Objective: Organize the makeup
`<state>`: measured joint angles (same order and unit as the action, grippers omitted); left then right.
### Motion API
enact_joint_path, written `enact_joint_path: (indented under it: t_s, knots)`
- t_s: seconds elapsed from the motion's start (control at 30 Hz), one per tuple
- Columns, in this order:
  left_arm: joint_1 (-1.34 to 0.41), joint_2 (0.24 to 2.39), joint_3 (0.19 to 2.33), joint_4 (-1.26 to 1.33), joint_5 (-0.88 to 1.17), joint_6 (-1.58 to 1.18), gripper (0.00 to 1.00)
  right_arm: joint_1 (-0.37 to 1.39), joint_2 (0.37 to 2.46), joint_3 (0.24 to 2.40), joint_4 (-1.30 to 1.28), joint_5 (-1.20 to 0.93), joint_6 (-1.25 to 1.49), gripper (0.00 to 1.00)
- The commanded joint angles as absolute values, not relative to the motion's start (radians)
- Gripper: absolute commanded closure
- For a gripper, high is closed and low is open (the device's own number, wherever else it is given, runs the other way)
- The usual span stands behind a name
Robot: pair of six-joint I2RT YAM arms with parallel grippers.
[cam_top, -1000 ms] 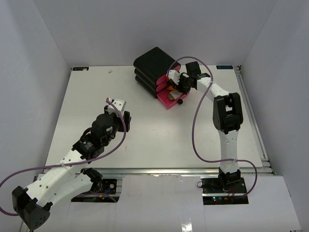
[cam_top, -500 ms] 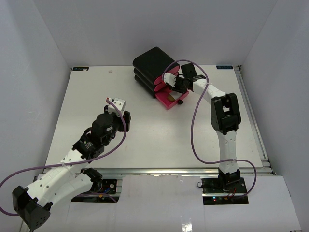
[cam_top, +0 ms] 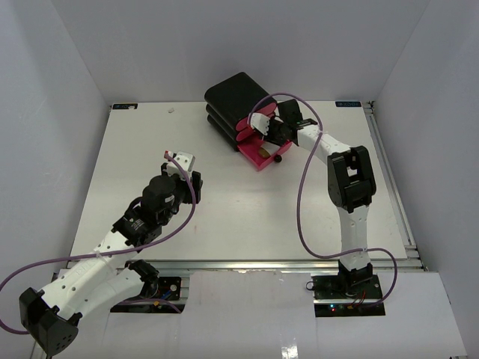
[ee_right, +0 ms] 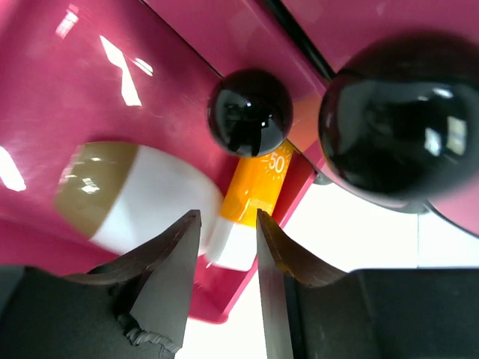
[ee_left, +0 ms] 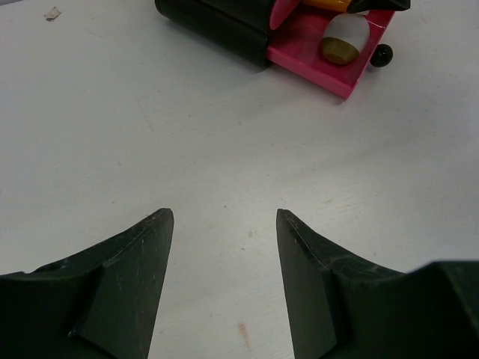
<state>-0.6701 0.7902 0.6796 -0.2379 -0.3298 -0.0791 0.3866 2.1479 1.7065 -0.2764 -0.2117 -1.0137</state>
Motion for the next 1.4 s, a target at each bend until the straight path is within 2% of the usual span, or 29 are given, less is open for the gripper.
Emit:
enact_joint_path:
  t_s: [0.0, 0.13, 0.27, 1.37]
  knots:
    - [-0.666, 0.777, 0.676, -0.218, -0.322, -0.081, 0.32, 0.374, 2.035, 1.668, -0.206, -0.275, -0.886, 0.60]
    - [-0.666, 0.773, 0.676, -0.217, -0.321, -0.081, 0.32, 0.357, 2.009, 1.631, -0.180, -0.284, -0.788, 0.71]
    - [-0.666, 0.772, 0.676, -0.218, -0.318, -0.081, 0.32, 0.337, 2.007, 1.606, -0.170, -0.278, -0.759, 0.74]
    - [-0.664, 0.785, 0.672, -0.216, -0.319, -0.080, 0.32, 0.305, 2.130, 1.614, -0.144, -0.204, -0.749, 0.78]
